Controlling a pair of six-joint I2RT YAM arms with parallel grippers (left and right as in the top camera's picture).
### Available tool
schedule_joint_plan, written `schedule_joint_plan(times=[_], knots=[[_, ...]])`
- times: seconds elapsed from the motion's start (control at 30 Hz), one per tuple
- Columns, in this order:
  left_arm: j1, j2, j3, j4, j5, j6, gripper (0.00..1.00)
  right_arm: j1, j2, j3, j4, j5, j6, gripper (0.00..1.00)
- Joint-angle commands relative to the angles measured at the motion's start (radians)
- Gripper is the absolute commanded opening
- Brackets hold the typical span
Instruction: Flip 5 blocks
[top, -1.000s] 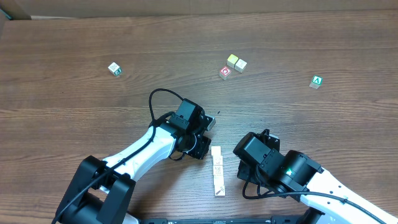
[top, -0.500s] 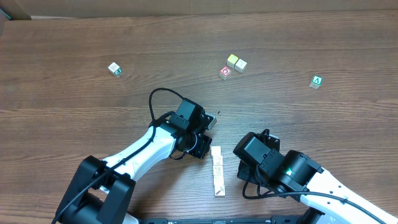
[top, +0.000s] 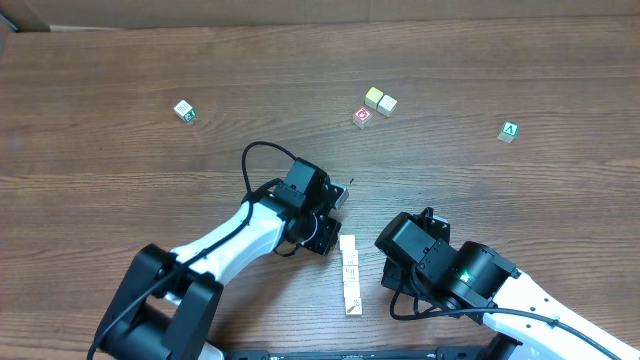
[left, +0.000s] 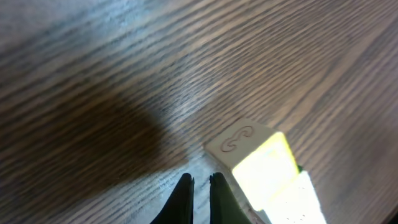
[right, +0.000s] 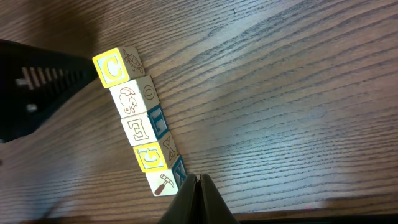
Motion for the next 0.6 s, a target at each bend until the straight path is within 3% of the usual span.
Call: schedule_joint_plan(times=[0.0,0.57], knots=[[-0.008,0.046,0.011,0.003,0.023,0.015,0.04,-0.005,-0.004,0.015,0.0,0.0,-0.008,0.04],[-0.008,0.058,0.011,0.016,0.091,0.024,0.04,-0.005,-0.003,0.015,0.001,0.0,-0.008,0.04]])
